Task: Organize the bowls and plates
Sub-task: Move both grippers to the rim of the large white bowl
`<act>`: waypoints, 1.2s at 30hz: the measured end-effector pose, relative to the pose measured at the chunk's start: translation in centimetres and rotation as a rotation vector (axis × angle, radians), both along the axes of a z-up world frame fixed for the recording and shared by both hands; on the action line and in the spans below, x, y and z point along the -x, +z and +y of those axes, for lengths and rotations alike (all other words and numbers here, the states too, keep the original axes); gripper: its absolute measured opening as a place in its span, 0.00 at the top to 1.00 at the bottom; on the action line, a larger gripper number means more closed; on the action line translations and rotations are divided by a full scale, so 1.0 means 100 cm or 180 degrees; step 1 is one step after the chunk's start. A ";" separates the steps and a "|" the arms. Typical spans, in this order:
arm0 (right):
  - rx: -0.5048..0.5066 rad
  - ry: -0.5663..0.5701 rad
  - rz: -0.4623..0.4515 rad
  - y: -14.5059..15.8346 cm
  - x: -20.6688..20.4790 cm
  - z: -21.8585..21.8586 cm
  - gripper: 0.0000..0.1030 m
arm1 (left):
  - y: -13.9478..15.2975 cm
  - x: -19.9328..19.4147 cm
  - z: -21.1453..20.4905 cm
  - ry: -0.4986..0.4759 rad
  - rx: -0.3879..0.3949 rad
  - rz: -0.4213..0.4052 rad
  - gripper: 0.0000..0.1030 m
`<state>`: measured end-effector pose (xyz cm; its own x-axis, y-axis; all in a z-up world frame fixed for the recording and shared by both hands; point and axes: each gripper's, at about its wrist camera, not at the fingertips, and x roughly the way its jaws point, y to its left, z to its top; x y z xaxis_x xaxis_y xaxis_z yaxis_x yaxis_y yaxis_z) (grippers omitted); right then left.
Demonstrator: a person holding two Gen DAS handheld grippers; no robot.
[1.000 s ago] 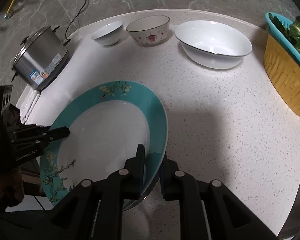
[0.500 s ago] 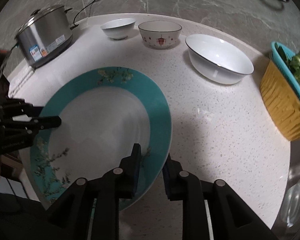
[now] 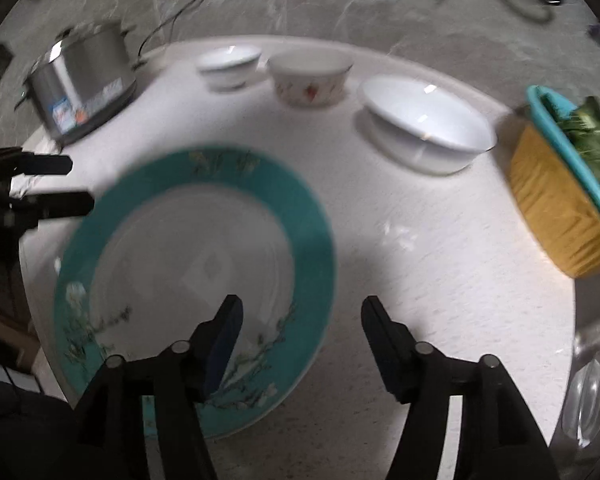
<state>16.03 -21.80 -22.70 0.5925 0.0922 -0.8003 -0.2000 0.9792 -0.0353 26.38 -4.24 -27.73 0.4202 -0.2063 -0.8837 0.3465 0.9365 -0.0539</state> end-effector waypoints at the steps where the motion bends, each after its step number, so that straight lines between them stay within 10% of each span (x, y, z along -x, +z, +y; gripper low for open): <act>1: -0.0058 -0.0123 -0.0011 0.007 -0.002 -0.006 0.29 | 0.006 -0.013 -0.003 -0.0093 0.0094 0.0024 0.08; 8: -0.0943 -0.1242 0.0103 0.056 -0.035 -0.075 0.19 | 0.052 -0.121 -0.042 -0.0778 0.0776 0.0379 0.07; 16: -0.1445 -0.2047 0.0147 0.084 -0.062 -0.116 0.18 | 0.078 -0.217 -0.117 -0.1616 0.0390 0.0533 0.07; 29: -0.1815 -0.2574 0.0034 0.036 -0.114 -0.137 0.24 | -0.001 -0.309 -0.218 -0.2180 -0.0383 0.0881 0.15; 36: -0.1845 -0.2739 0.0159 0.012 -0.138 -0.142 0.24 | -0.037 -0.330 -0.231 -0.2318 -0.0469 0.1034 0.42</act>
